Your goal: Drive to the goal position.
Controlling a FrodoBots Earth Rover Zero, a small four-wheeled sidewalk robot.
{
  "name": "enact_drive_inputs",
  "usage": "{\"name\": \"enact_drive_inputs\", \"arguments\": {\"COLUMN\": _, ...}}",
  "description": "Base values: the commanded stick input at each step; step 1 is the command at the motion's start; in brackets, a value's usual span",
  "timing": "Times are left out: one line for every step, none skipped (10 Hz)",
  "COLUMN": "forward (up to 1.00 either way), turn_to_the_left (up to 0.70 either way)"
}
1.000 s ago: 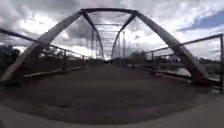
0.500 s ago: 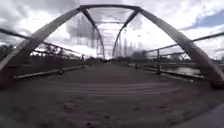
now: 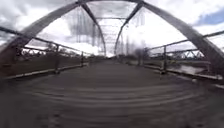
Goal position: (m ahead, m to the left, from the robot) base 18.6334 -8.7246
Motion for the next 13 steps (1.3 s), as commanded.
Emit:
{"name": "enact_drive_inputs", "arguments": {"forward": 1.00, "turn_to_the_left": 0.00}}
{"name": "enact_drive_inputs", "arguments": {"forward": 1.00, "turn_to_the_left": 0.00}}
{"name": "enact_drive_inputs", "arguments": {"forward": 1.00, "turn_to_the_left": 0.00}}
{"name": "enact_drive_inputs", "arguments": {"forward": 1.00, "turn_to_the_left": 0.00}}
{"name": "enact_drive_inputs", "arguments": {"forward": 1.00, "turn_to_the_left": 0.00}}
{"name": "enact_drive_inputs", "arguments": {"forward": 1.00, "turn_to_the_left": 0.00}}
{"name": "enact_drive_inputs", "arguments": {"forward": 1.00, "turn_to_the_left": 0.00}}
{"name": "enact_drive_inputs", "arguments": {"forward": 1.00, "turn_to_the_left": 0.00}}
{"name": "enact_drive_inputs", "arguments": {"forward": 1.00, "turn_to_the_left": 0.00}}
{"name": "enact_drive_inputs", "arguments": {"forward": 1.00, "turn_to_the_left": 0.00}}
{"name": "enact_drive_inputs", "arguments": {"forward": 1.00, "turn_to_the_left": 0.00}}
{"name": "enact_drive_inputs", "arguments": {"forward": 1.00, "turn_to_the_left": 0.00}}
{"name": "enact_drive_inputs", "arguments": {"forward": 1.00, "turn_to_the_left": 0.00}}
